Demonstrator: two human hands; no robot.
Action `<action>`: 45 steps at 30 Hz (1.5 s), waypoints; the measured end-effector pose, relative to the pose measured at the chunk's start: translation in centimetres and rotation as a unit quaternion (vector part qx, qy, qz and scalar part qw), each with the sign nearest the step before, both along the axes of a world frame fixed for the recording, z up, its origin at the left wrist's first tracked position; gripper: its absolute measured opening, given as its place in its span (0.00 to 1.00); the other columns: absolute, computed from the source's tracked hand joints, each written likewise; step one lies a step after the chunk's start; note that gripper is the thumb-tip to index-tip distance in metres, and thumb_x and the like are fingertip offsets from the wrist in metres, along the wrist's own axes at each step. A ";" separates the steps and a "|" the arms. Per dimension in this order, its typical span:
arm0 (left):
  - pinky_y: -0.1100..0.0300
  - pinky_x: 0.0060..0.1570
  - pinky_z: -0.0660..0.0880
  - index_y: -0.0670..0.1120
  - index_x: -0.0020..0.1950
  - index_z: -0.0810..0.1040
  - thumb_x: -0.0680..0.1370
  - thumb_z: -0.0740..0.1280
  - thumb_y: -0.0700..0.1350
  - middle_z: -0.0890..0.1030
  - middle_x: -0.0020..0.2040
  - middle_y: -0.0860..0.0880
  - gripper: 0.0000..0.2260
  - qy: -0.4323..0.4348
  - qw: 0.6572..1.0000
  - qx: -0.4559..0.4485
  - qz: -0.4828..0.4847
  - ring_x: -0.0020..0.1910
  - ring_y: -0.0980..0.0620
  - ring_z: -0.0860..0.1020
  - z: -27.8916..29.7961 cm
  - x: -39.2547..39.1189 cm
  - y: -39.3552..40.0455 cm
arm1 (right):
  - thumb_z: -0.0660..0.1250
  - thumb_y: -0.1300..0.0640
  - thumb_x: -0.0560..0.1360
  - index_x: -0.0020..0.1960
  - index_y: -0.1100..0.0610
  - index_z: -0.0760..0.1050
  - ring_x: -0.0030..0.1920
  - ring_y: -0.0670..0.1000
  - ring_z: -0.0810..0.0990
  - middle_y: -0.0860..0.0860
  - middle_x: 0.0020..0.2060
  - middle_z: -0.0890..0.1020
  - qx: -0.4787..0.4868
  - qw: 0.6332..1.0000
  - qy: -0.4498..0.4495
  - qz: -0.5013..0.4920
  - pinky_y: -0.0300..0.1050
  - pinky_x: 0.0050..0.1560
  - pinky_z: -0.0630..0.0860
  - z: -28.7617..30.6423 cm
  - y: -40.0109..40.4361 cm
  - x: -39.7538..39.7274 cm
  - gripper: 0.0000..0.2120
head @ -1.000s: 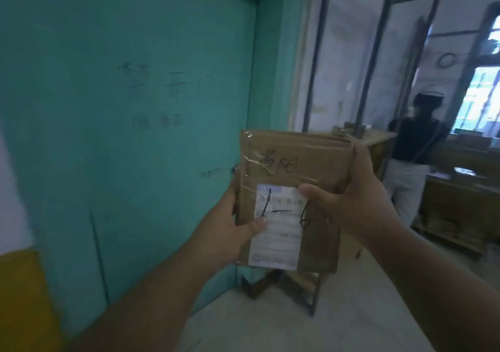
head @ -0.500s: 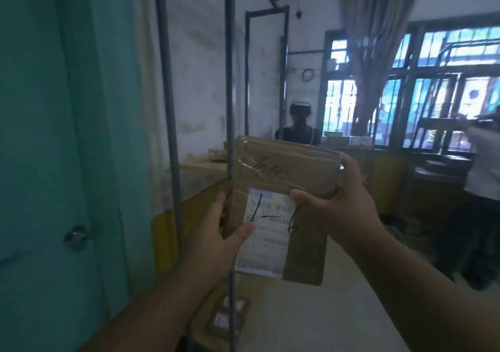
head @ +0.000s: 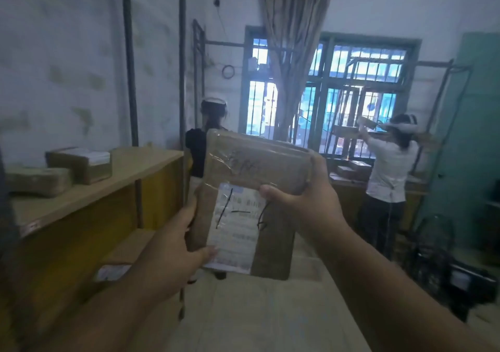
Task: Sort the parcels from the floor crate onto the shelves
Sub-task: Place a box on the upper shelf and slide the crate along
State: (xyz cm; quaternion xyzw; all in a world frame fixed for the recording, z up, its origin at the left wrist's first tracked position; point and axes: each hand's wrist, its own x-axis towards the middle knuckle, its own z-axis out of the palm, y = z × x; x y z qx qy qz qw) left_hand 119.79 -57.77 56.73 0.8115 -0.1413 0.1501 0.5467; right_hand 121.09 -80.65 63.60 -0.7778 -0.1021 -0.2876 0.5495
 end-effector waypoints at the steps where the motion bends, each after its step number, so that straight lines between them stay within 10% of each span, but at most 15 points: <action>1: 0.78 0.45 0.71 0.80 0.63 0.57 0.72 0.76 0.40 0.72 0.49 0.82 0.42 -0.004 1.000 0.008 0.010 0.48 0.83 0.71 0.4 2.3 -0.5 | 0.82 0.45 0.62 0.69 0.38 0.61 0.56 0.53 0.83 0.41 0.54 0.78 -0.002 1.000 0.002 0.008 0.57 0.46 0.85 0.5 -0.5 2.7 0.43; 15: 0.74 0.50 0.76 0.68 0.73 0.63 0.72 0.75 0.33 0.77 0.60 0.68 0.42 -0.038 0.991 0.005 0.125 0.55 0.75 0.75 0.5 32.2 4.2 | 0.78 0.46 0.68 0.75 0.28 0.42 0.60 0.51 0.81 0.44 0.62 0.79 -0.047 0.988 -0.002 0.149 0.62 0.56 0.81 -0.4 5.1 37.6 0.52; 24: 0.68 0.43 0.79 0.77 0.68 0.61 0.72 0.74 0.34 0.78 0.58 0.69 0.44 -0.067 0.978 0.007 0.197 0.57 0.68 0.77 3.8 46.1 6.3 | 0.76 0.46 0.70 0.73 0.24 0.37 0.59 0.52 0.81 0.45 0.66 0.77 -0.084 0.975 -0.054 0.198 0.62 0.55 0.81 1.9 8.4 54.3 0.53; 35: 0.75 0.55 0.70 0.77 0.69 0.62 0.76 0.73 0.44 0.69 0.58 0.77 0.35 -0.100 0.834 0.118 0.530 0.59 0.77 0.70 3.8 47.5 10.1 | 0.78 0.43 0.66 0.74 0.25 0.45 0.52 0.45 0.80 0.29 0.52 0.72 -0.109 0.867 -0.064 0.483 0.58 0.56 0.81 2.6 24.1 66.6 0.51; 41: 0.51 0.65 0.74 0.72 0.70 0.67 0.76 0.73 0.50 0.75 0.68 0.63 0.28 -0.063 0.772 0.117 0.622 0.64 0.61 0.75 5.7 43.6 11.8 | 0.78 0.41 0.66 0.77 0.36 0.57 0.53 0.42 0.79 0.31 0.57 0.73 -0.112 0.805 -0.122 0.570 0.46 0.60 0.74 5.3 31.8 65.7 0.46; 45: 0.70 0.54 0.74 0.67 0.71 0.69 0.72 0.77 0.51 0.77 0.62 0.66 0.31 -0.033 0.760 0.119 0.638 0.54 0.72 0.77 8.5 41.8 14.4 | 0.78 0.42 0.68 0.78 0.41 0.60 0.63 0.49 0.77 0.44 0.67 0.75 -0.115 0.797 -0.112 0.582 0.41 0.61 0.68 7.4 36.3 64.4 0.44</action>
